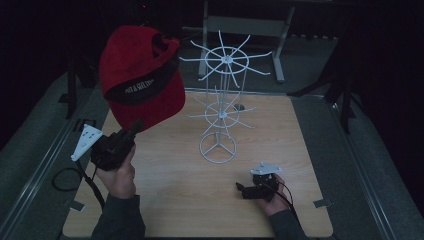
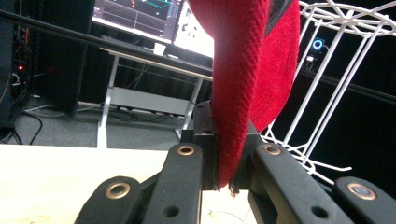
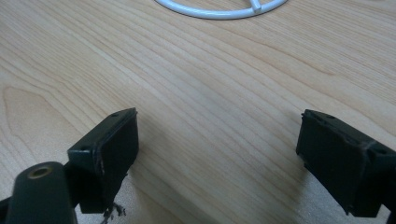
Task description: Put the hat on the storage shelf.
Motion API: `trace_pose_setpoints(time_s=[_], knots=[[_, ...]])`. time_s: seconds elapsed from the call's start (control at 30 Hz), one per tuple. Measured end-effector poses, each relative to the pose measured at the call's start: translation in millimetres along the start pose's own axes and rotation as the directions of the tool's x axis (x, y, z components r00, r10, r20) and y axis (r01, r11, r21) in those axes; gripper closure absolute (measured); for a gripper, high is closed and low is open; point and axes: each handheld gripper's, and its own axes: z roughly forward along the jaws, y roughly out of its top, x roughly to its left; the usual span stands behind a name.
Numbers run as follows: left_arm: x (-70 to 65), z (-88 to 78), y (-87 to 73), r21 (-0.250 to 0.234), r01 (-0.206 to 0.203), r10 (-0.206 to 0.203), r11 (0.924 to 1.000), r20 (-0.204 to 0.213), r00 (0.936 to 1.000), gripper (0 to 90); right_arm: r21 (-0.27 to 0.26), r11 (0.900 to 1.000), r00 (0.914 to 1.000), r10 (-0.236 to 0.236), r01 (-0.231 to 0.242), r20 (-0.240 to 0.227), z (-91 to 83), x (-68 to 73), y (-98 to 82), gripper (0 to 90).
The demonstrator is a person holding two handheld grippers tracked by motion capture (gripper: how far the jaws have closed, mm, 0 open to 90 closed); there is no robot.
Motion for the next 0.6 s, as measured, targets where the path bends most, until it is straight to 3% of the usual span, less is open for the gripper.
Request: trace_pose_setpoints(time_s=[0.6], knots=[[-10.5,-2.4,-2.2,0.003,-0.036,0.036,0.9994,0.013,0.9993,85.8,0.001,1.000,1.0000,-0.001,0.001,-0.001,-0.1,0.0,0.0,12.8]])
